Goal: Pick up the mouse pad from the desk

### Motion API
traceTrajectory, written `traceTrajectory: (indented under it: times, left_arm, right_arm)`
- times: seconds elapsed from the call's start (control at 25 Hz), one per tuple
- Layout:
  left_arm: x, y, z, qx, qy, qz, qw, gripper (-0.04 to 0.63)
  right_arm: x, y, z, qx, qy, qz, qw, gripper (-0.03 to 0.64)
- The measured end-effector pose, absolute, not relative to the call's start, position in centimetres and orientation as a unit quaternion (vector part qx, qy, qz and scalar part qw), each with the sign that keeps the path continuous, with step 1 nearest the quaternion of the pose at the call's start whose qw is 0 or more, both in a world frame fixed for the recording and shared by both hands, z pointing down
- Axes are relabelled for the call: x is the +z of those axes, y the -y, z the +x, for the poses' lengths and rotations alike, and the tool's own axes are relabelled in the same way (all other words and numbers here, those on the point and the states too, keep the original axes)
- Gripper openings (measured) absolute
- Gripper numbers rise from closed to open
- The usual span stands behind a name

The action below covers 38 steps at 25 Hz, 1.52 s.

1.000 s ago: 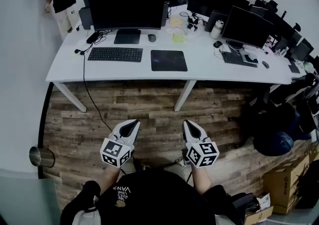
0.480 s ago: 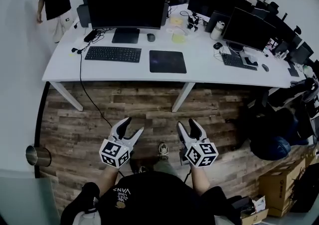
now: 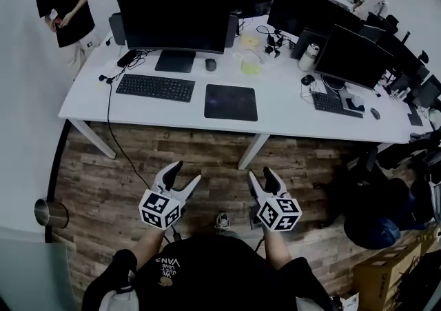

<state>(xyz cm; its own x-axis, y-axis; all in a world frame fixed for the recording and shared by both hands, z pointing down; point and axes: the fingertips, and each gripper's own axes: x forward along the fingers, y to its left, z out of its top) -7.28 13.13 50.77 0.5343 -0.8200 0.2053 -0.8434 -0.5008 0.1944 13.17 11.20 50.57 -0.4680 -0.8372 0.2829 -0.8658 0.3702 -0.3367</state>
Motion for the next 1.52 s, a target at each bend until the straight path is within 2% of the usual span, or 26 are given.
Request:
traceTrajectory:
  times: [0.6,0.84,1.52]
  left_arm:
    - [51.5,-4.2,-4.0,0.041,0.551,0.821,0.143,0.255]
    - [52.9,-2.9,-4.7,0.048,0.566,0.806,0.164,0.255]
    - [54.4,11.8,-8.1,0.076,0.496,0.843,0.191,0.255]
  right_arm:
    - [50.9,1.0,16.4,0.22,0.864,0.45,0.044,0.232]
    - [52.0,3.5,15.9,0.233,0.866,0.44,0.052,0.232]
    - [54.5,12.8,14.4,0.266,0.799,0.535,0.073,0.232]
